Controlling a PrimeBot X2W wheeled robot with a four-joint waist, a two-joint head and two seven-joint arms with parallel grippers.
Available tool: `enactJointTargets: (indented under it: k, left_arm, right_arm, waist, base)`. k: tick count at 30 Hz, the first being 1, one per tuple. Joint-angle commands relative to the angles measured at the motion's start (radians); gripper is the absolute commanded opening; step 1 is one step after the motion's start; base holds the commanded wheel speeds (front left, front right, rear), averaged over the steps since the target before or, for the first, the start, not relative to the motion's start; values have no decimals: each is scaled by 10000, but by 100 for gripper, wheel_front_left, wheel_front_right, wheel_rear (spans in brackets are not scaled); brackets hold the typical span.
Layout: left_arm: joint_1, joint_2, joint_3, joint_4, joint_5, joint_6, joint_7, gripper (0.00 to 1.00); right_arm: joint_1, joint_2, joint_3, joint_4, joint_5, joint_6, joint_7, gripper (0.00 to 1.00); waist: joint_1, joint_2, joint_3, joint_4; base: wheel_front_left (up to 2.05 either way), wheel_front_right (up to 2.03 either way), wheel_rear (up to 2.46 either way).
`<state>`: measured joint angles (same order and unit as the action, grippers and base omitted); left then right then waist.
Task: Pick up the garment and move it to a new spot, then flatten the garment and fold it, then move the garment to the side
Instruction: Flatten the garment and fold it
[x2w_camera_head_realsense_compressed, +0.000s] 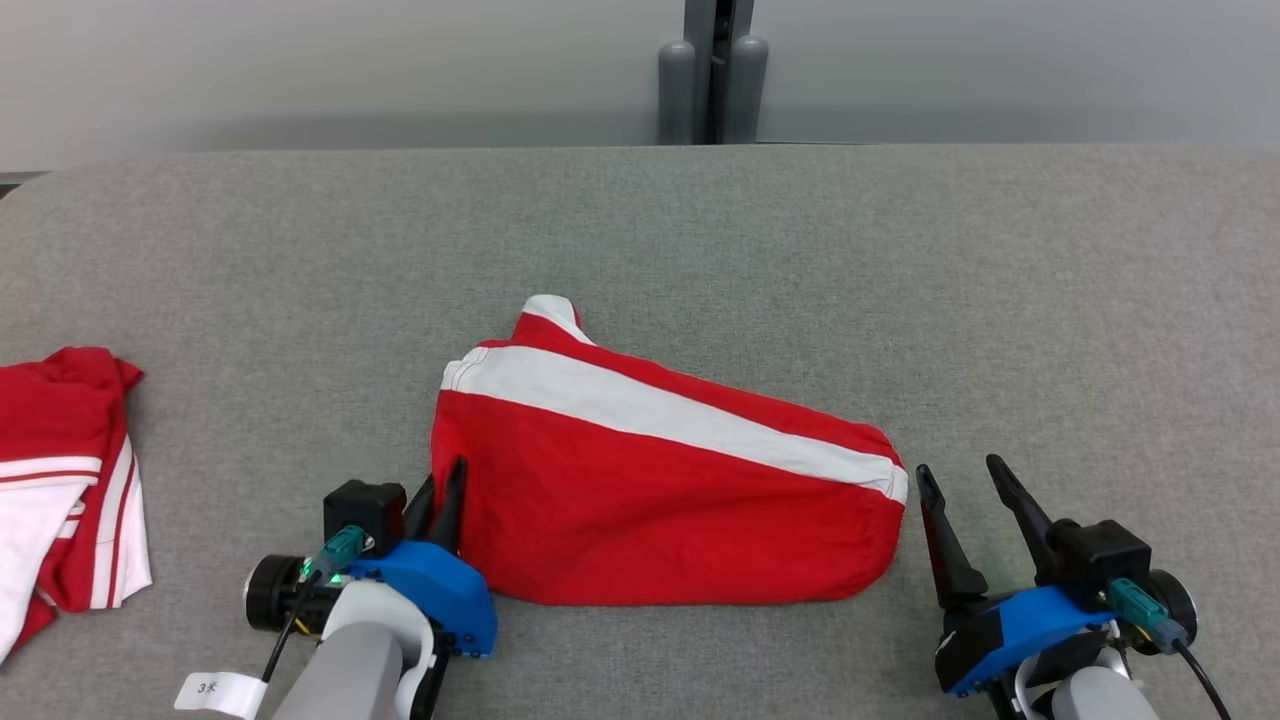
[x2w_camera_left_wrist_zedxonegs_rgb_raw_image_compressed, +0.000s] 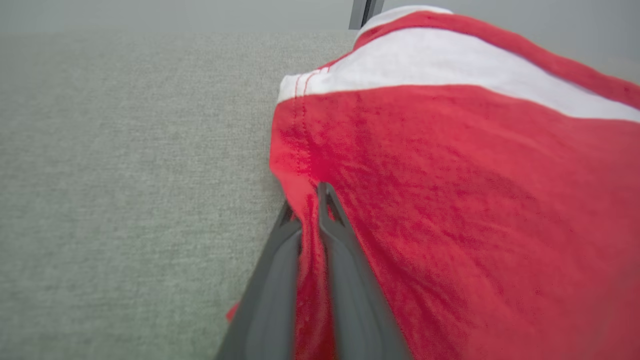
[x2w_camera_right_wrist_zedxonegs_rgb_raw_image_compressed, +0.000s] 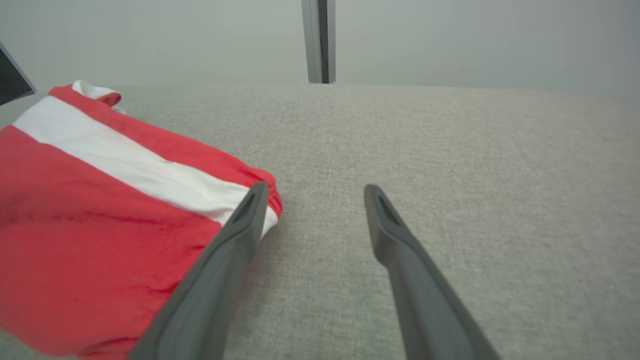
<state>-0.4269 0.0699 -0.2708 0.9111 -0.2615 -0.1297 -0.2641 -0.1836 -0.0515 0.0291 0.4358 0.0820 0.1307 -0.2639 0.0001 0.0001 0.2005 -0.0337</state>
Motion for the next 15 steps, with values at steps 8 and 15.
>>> enactJointTargets:
  k: [8,15]
  left_arm:
    - [629,50,93,-1677,10,-15,-4,0]
    - [2583,-61,294,-3293,120,-15,-4,0]
  right_arm:
    - [241,6,-111,279,188,1,-6,100]
    - [1011,2,-148,571,576,1,-6,100]
  waist:
    - [-1,-1,-563,278]
    - [-1,-1,-1816,528]
  base:
    - [0,0,0]
    - [0,0,0]
